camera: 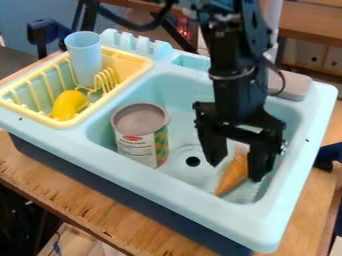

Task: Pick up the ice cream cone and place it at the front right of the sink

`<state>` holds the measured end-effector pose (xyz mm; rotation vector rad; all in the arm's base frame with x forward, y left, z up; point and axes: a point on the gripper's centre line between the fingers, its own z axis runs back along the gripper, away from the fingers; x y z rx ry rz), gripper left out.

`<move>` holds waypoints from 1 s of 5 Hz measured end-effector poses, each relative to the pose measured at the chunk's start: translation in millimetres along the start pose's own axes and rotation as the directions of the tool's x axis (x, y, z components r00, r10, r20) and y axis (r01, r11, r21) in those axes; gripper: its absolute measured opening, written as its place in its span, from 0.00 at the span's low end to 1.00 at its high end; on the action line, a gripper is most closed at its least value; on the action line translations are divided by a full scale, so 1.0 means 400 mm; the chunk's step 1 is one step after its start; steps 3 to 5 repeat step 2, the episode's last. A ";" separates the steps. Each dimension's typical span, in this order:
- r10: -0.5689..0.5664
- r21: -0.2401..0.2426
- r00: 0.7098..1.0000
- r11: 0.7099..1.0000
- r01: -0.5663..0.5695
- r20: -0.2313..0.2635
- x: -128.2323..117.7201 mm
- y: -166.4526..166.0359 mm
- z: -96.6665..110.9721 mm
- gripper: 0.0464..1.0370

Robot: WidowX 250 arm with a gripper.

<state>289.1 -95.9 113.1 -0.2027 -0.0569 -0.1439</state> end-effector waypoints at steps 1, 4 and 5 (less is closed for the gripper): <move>0.090 0.077 0.995 0.993 -0.092 0.031 -0.010 0.006 0.071 0.96; 0.088 0.104 0.993 0.990 -0.096 0.073 -0.036 0.007 0.181 0.96; 0.088 0.104 0.993 0.990 -0.096 0.073 -0.036 0.007 0.181 0.96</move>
